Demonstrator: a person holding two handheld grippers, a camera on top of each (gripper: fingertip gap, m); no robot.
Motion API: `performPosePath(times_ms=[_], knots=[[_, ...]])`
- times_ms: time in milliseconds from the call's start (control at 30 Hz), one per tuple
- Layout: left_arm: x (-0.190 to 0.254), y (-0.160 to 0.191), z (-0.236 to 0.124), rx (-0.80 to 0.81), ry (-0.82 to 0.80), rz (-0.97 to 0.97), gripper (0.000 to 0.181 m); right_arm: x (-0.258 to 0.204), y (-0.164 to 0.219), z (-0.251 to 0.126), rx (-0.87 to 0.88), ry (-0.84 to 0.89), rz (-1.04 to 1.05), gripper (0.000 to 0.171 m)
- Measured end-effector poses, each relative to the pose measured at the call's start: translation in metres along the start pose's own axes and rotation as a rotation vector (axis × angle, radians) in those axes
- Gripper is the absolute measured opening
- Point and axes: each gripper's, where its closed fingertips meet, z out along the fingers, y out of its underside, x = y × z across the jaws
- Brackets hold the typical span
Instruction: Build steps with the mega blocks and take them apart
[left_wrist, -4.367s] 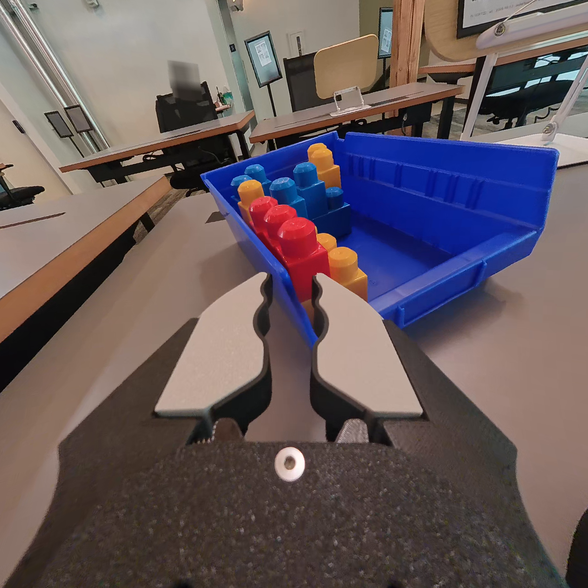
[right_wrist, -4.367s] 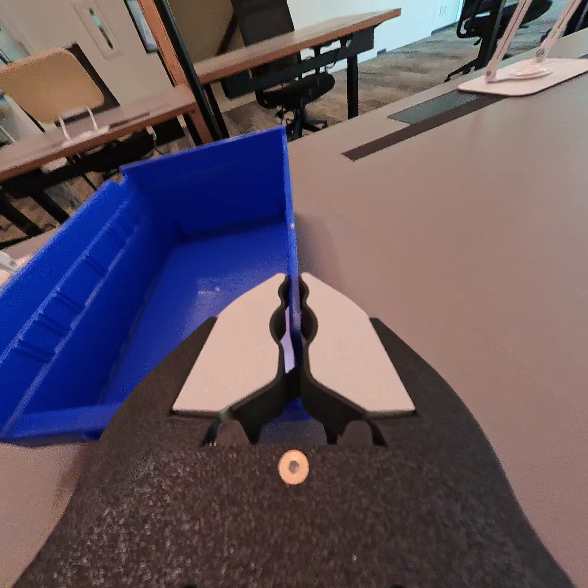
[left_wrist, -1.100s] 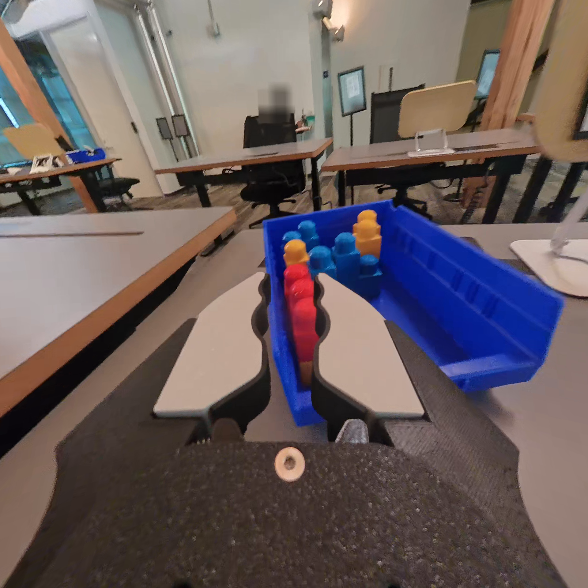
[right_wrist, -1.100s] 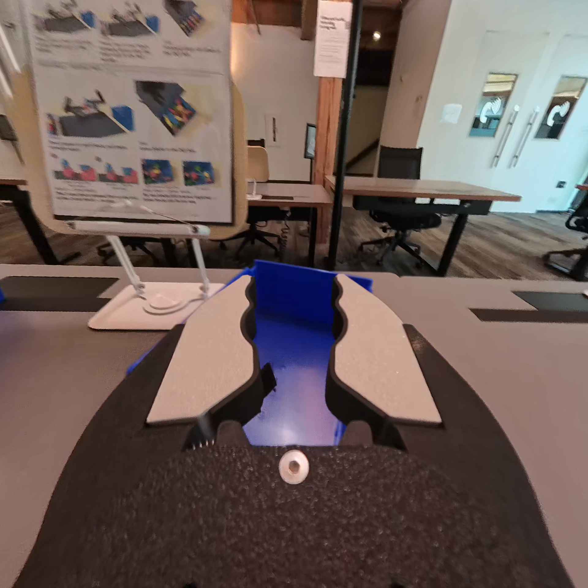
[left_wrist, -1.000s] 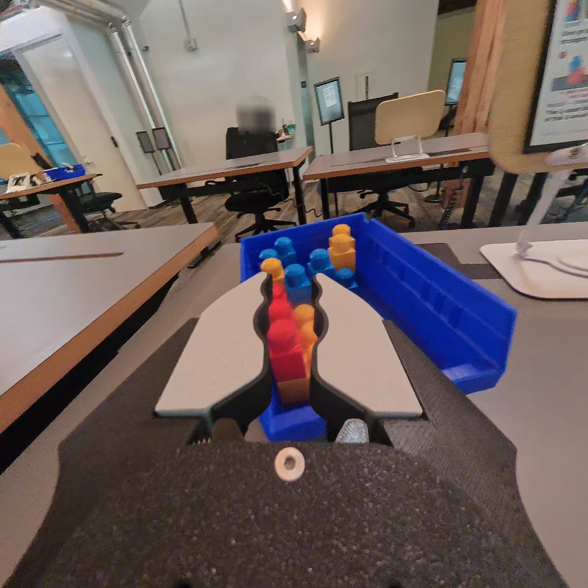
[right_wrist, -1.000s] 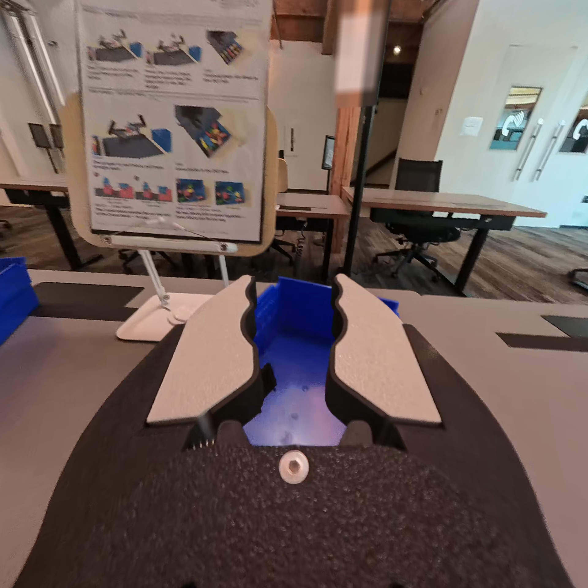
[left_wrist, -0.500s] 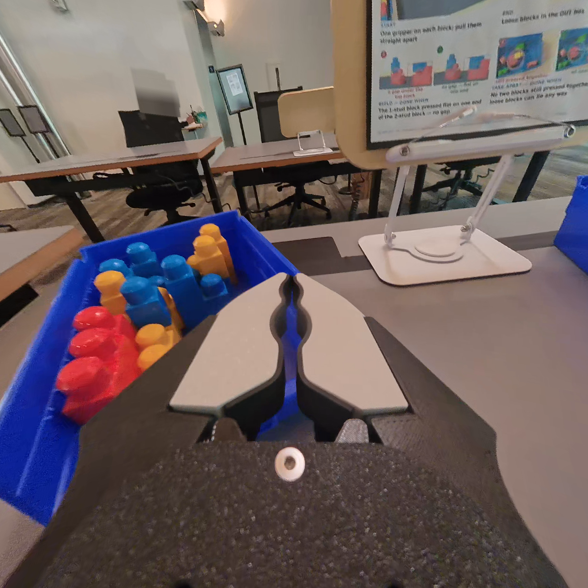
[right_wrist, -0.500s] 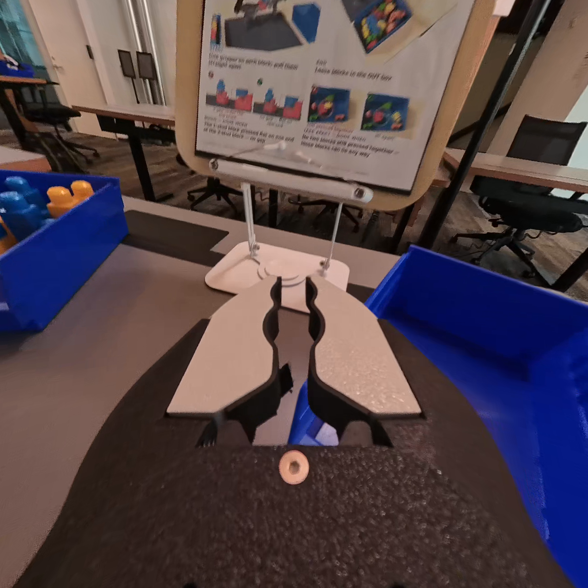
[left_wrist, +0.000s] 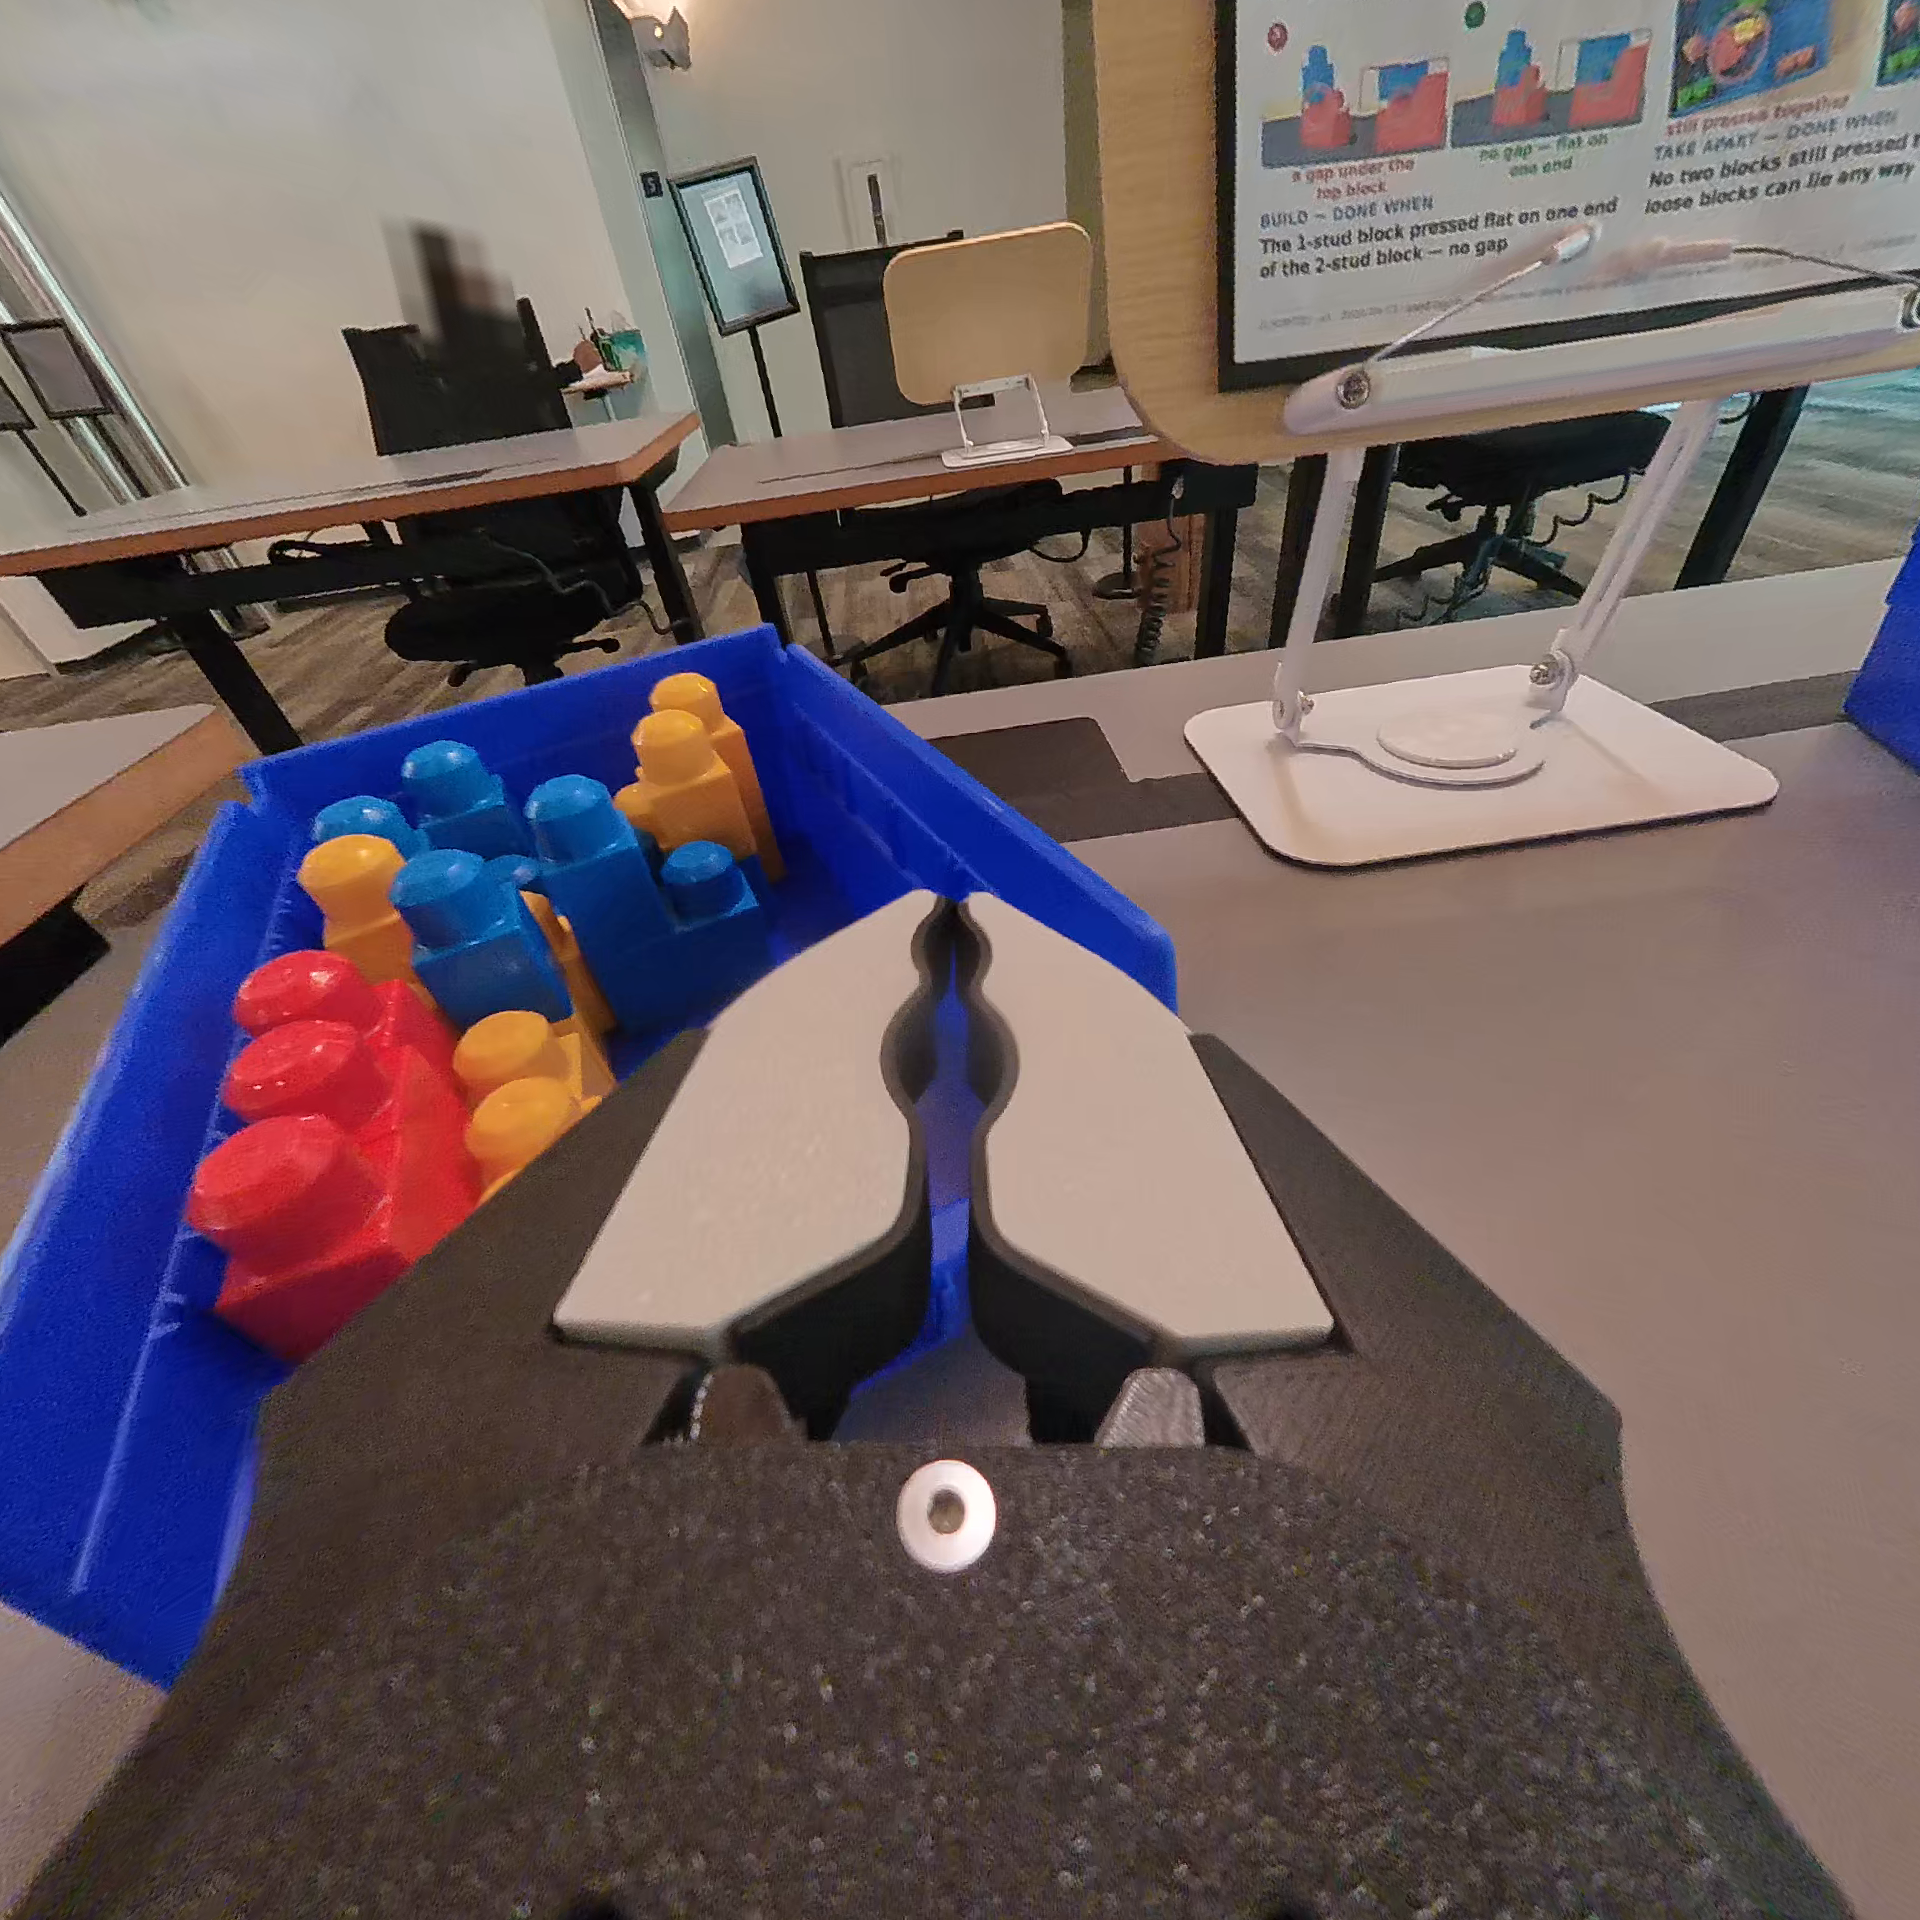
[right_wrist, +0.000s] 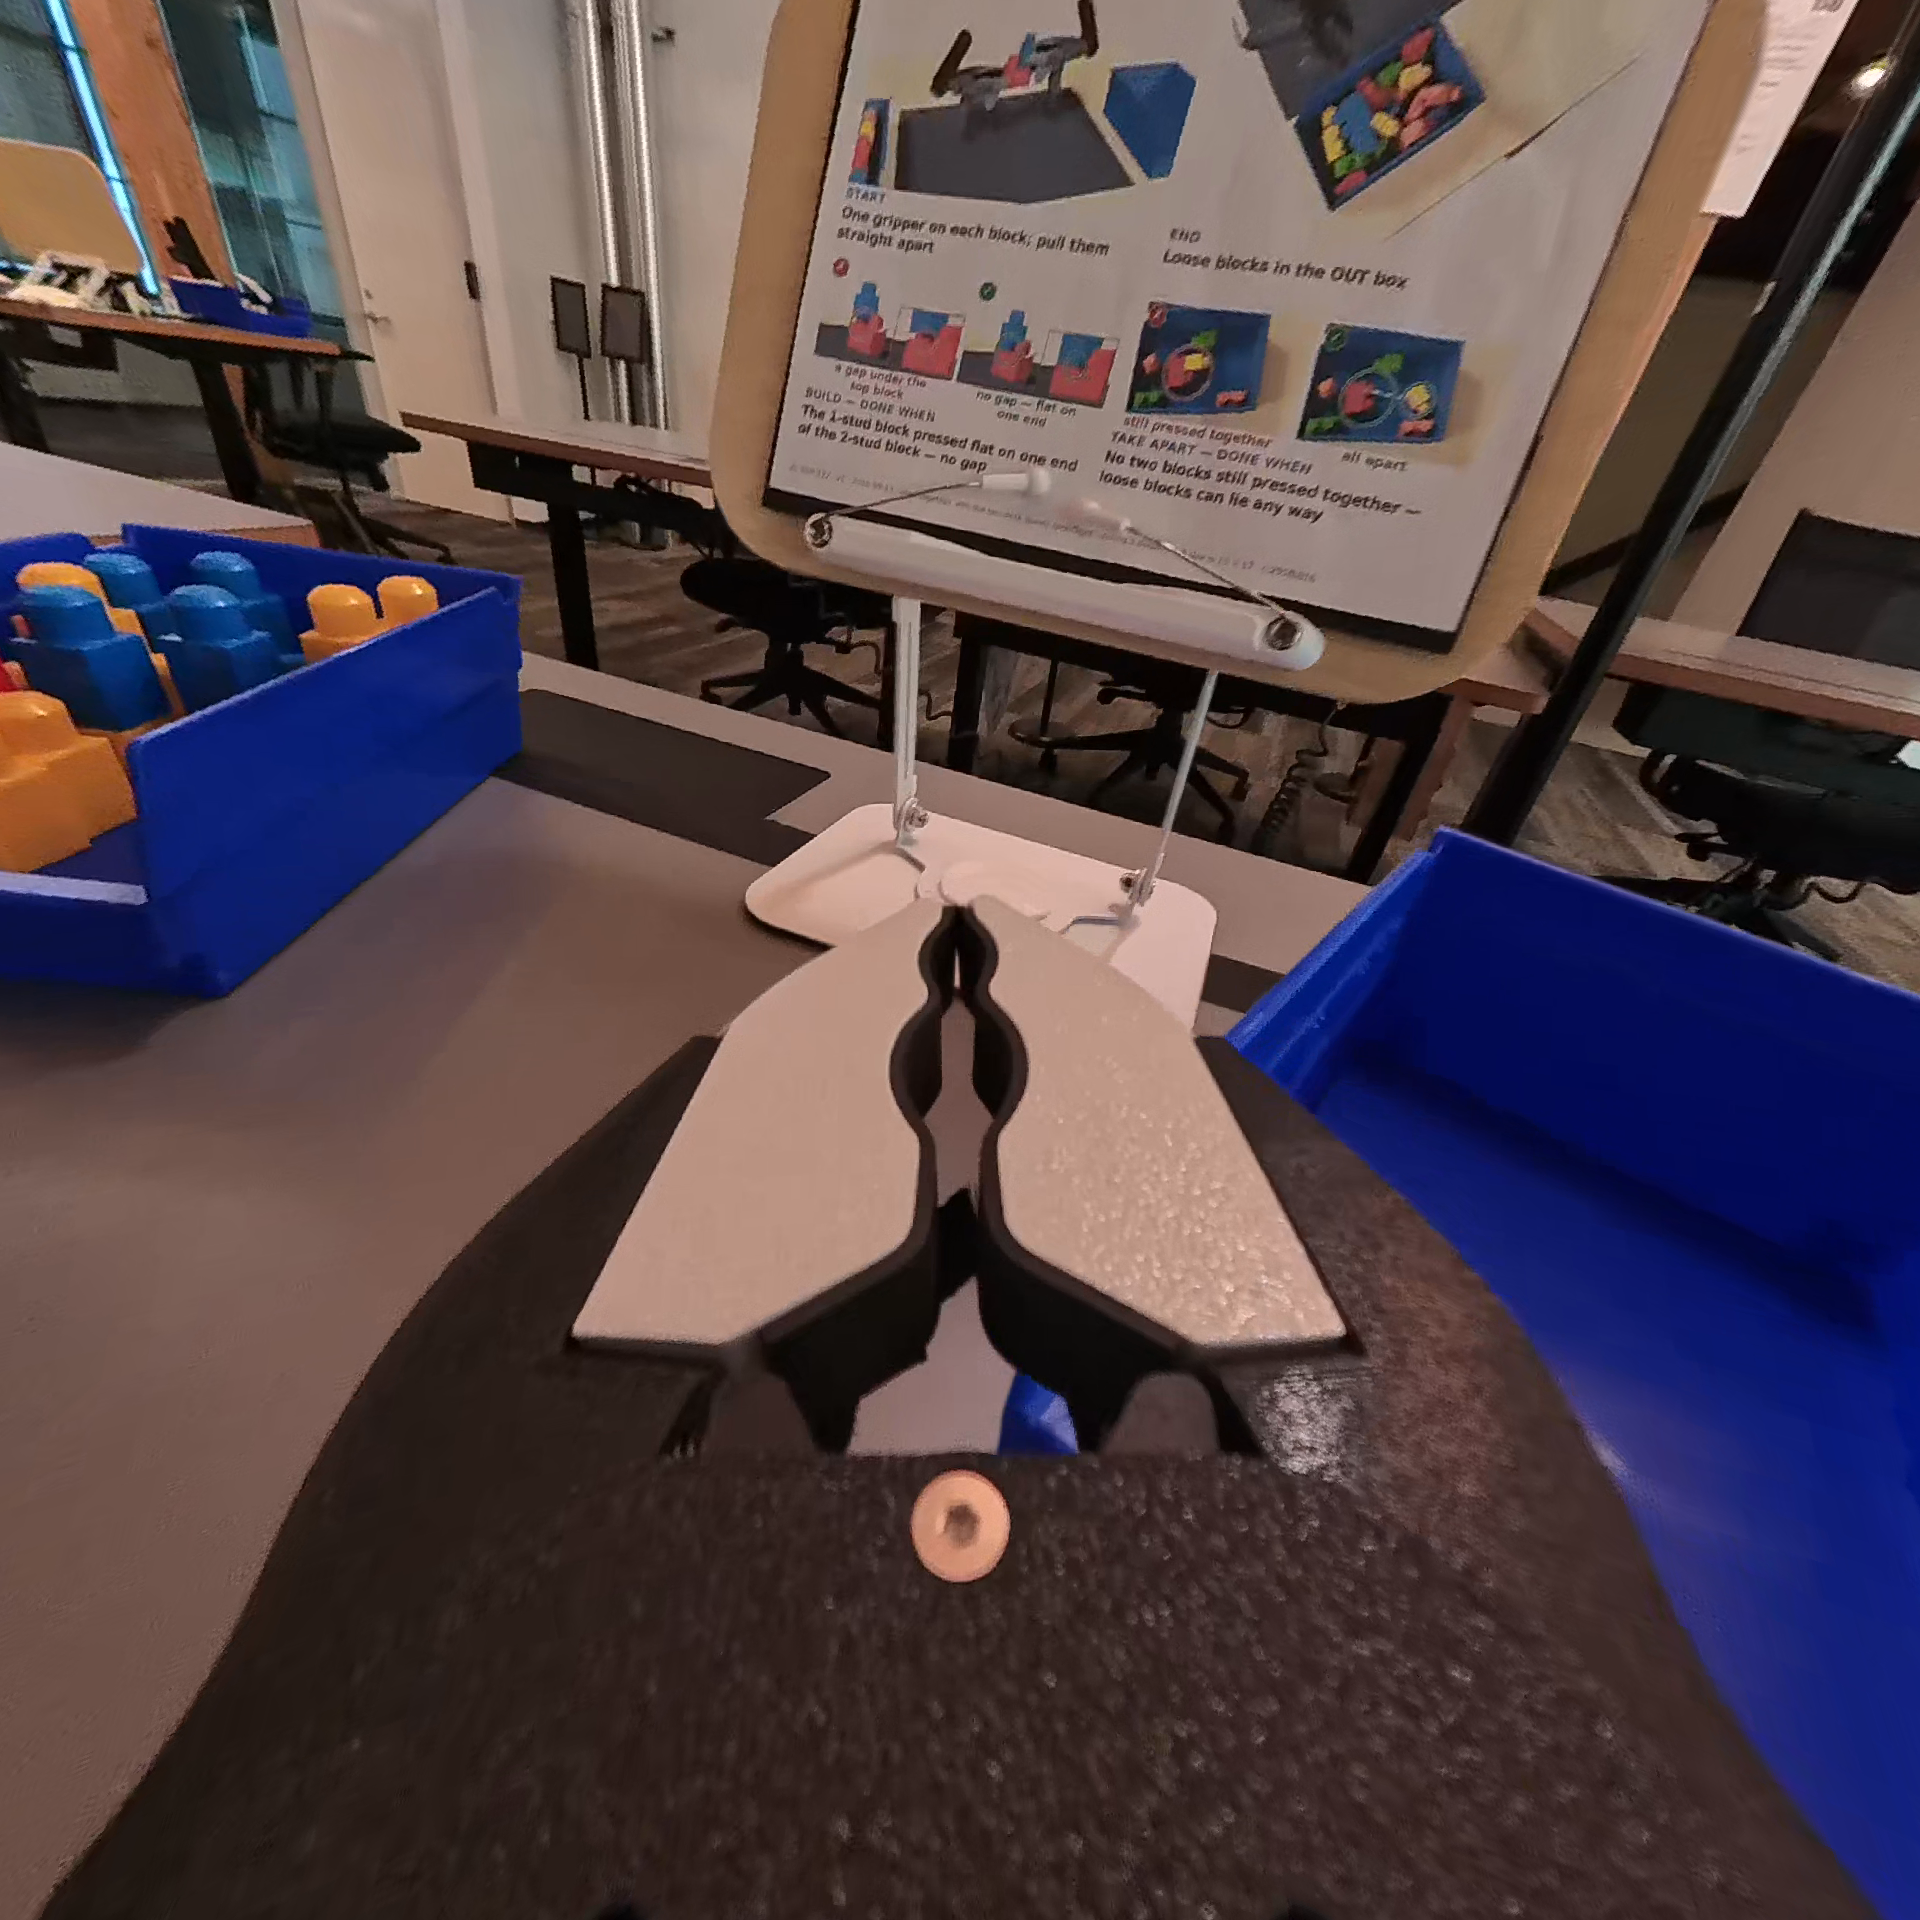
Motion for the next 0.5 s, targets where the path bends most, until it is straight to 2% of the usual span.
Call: performPosePath(times_ms=[200, 267, 367, 500], knots=[[-0.031, -0.022, -0.009, 0.022, -0.07, 0.068, 0.0, -0.013, 0.016, 0.006, -0.061, -0.045, -0.001, 0.0], [-0.046, -0.023, -0.01, -0.082, -0.086, 0.123, 0.0, -0.014, 0.021, 0.007, -0.078, -0.048, 0.001, 0.0], [-0.074, -0.035, -0.017, -0.134, -0.122, 0.198, 0.002, -0.013, 0.023, 0.008, -0.086, -0.049, 0.005, 0.0], [-0.113, -0.013, -0.016, -0.413, -0.063, 0.296, 0.028, -0.013, 0.021, 0.007, -0.079, -0.051, 0.017, 0.0]])
